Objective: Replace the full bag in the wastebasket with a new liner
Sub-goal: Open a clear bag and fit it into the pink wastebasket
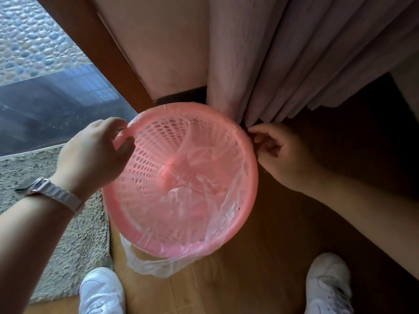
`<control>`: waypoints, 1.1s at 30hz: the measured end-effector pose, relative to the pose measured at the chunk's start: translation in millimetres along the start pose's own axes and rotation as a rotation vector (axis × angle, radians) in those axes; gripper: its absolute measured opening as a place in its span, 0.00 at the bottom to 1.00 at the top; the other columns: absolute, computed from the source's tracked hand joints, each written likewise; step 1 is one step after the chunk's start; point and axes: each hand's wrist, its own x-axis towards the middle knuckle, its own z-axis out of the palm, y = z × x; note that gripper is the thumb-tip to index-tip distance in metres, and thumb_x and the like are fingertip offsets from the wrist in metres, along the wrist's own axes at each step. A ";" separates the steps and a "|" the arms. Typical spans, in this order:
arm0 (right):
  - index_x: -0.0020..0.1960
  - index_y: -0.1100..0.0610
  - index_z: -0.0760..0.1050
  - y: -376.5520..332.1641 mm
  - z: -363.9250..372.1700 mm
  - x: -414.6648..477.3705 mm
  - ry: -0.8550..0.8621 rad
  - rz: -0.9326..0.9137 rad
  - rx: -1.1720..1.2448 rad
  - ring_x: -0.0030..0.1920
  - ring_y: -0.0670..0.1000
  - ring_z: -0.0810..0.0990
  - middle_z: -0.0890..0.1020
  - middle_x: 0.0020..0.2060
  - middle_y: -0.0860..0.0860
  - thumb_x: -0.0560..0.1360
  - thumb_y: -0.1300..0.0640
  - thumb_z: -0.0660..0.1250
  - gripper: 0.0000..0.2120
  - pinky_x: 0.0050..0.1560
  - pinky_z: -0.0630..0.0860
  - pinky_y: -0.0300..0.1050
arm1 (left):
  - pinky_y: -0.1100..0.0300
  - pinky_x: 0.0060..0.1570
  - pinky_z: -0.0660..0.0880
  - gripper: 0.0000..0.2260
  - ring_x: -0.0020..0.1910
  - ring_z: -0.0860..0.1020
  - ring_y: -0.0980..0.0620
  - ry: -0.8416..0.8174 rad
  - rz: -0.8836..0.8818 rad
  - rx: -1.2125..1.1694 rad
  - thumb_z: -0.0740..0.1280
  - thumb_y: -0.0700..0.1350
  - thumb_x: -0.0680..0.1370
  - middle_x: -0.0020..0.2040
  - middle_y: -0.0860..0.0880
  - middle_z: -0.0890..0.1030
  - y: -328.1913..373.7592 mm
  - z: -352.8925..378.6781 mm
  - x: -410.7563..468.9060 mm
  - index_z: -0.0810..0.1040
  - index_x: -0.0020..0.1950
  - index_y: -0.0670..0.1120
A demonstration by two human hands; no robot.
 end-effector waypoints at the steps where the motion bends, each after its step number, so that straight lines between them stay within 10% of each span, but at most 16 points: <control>1: 0.60 0.45 0.73 -1.7 -5.3 -3.2 -0.002 -0.068 -0.081 0.49 0.46 0.76 0.73 0.51 0.44 0.70 0.65 0.67 0.23 0.49 0.79 0.43 | 0.47 0.49 0.73 0.16 0.55 0.77 0.37 -0.013 0.027 -0.014 0.66 0.48 0.76 0.57 0.42 0.78 0.6 -1.2 0.6 0.73 0.63 0.50; 8: 0.59 0.57 0.78 -14.7 -12.3 -20.0 -0.113 -0.562 -0.648 0.57 0.56 0.73 0.75 0.57 0.58 0.71 0.55 0.68 0.17 0.56 0.74 0.46 | 0.43 0.62 0.70 0.25 0.65 0.71 0.39 -0.035 0.382 -0.056 0.65 0.47 0.77 0.69 0.44 0.73 50.3 6.5 26.4 0.65 0.74 0.51; 16: 0.46 0.59 0.78 -22.2 -2.8 -15.4 -0.128 -0.623 -0.638 0.48 0.55 0.75 0.79 0.47 0.54 0.75 0.58 0.64 0.05 0.47 0.75 0.50 | 0.48 0.43 0.73 0.11 0.48 0.76 0.36 0.106 0.378 -0.111 0.64 0.46 0.79 0.50 0.40 0.78 60.1 31.4 40.7 0.79 0.60 0.49; 28: 0.46 0.56 0.78 7.1 5.0 -13.0 -0.093 -0.372 -0.416 0.44 0.49 0.76 0.79 0.43 0.50 0.73 0.61 0.61 0.07 0.41 0.77 0.50 | 0.49 0.40 0.71 0.11 0.48 0.75 0.36 0.183 0.198 -0.076 0.62 0.45 0.80 0.49 0.40 0.77 36.8 32.5 32.1 0.78 0.61 0.51; 33: 0.46 0.43 0.78 -10.8 10.1 -14.6 -0.193 0.032 0.128 0.38 0.40 0.78 0.81 0.37 0.41 0.75 0.59 0.63 0.11 0.37 0.74 0.32 | 0.47 0.42 0.71 0.10 0.48 0.75 0.34 0.166 0.087 -0.025 0.61 0.44 0.79 0.48 0.38 0.76 24.3 29.2 24.3 0.77 0.60 0.49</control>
